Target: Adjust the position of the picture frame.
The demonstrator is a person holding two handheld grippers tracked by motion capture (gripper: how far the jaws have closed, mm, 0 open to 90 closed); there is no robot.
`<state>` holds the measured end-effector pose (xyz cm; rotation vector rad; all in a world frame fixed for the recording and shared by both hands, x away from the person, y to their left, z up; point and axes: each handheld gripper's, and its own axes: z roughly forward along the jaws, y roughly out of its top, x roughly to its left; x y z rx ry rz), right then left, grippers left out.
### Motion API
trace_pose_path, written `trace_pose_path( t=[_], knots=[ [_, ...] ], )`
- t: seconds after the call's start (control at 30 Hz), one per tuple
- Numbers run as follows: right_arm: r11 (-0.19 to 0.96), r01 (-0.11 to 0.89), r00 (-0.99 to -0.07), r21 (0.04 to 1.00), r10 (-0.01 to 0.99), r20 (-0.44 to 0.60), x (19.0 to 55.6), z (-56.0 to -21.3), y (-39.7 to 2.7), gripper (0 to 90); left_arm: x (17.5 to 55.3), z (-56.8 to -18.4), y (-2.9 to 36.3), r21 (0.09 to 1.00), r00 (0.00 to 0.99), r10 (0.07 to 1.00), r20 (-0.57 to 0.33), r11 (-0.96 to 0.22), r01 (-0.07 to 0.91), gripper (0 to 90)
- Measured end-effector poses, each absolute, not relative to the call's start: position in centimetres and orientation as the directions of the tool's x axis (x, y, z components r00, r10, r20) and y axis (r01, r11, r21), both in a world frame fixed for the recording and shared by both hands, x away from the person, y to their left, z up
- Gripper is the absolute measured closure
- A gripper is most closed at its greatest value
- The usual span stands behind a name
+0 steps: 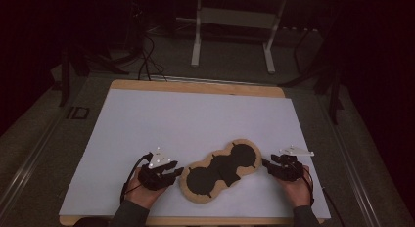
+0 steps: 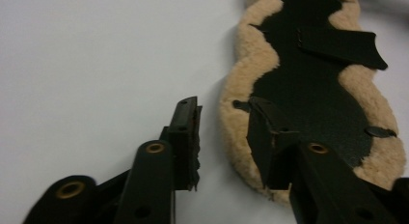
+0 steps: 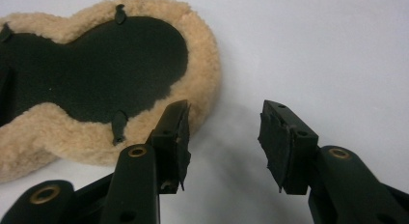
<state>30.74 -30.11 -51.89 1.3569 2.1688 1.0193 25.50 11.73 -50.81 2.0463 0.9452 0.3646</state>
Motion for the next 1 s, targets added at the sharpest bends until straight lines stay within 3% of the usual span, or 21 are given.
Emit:
trace_pose_path(
  t=[0.1,0.5,0.67,1.0],
  knots=[
    [0.263,0.600,-0.465,0.756,0.883,0.062,30.7,-51.8,-30.0,53.2,25.4,-51.0,11.2,0.776,0.691,0.722,-0.035,-0.416,0.474,69.7],
    [0.271,0.598,-0.484,0.754,0.872,0.071,30.6,-51.9,-29.6,56.0,24.7,-51.3,9.3,0.781,0.761,0.645,-0.071,-0.438,0.444,77.5],
    [0.263,0.599,-0.494,0.756,0.864,0.091,30.6,-51.9,-29.6,57.2,24.5,-51.6,8.8,0.780,0.775,0.626,-0.089,-0.440,0.445,89.5],
    [0.259,0.603,-0.493,0.754,0.865,0.098,30.7,-52.0,-29.6,53.5,23.1,-51.6,6.6,0.780,0.827,0.557,-0.077,-0.484,0.398,90.0]
  ],
)
